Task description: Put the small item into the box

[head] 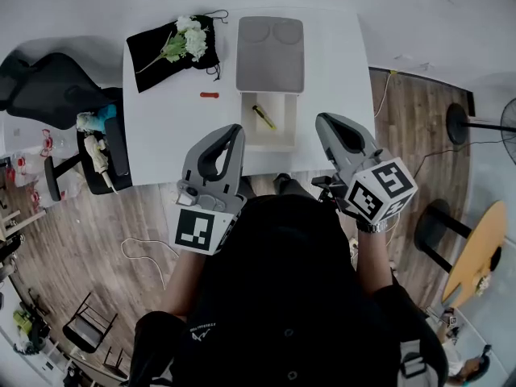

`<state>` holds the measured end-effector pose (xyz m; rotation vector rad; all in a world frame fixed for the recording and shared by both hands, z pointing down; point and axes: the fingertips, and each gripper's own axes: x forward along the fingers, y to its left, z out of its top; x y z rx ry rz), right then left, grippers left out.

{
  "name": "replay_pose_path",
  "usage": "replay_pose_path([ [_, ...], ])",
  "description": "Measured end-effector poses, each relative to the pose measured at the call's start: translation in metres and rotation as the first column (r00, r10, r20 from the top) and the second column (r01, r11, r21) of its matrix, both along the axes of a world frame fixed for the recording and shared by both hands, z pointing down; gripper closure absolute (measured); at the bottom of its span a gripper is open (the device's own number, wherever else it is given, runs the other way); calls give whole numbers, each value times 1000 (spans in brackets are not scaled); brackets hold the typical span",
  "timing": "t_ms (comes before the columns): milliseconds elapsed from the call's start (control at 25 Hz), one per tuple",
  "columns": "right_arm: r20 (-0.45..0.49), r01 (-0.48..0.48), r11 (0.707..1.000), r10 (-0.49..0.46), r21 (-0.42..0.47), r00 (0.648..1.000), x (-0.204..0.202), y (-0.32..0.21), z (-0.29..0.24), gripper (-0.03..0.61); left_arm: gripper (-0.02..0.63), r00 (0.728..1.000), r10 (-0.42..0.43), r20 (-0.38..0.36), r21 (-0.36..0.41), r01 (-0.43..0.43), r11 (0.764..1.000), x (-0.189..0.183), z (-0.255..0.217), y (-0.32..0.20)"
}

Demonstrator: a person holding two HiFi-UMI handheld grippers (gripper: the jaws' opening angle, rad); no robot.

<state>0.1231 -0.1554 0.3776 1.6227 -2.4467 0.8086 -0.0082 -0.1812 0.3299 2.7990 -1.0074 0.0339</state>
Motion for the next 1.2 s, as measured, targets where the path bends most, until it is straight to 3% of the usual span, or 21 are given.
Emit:
replay_pose_path([
  [160,-13,-2,1000,2,31,1000,3,8,-7,572,609,999,-8,39,27,7,1000,-5,3,4],
  [560,-25,-15,988,19,154,1000,15,12,-58,572,609,999,-26,23,98,23,995,-8,-24,1],
  [960,-64,38,945,-18,326,998,-2,7,-127,572,609,997,-73,6,216,70,974,-18,-85,-11],
  [1200,-74,39,929,-13,368,997,-4,6,-146,573,609,995,-95,4,243,91,966,-27,-97,-15],
])
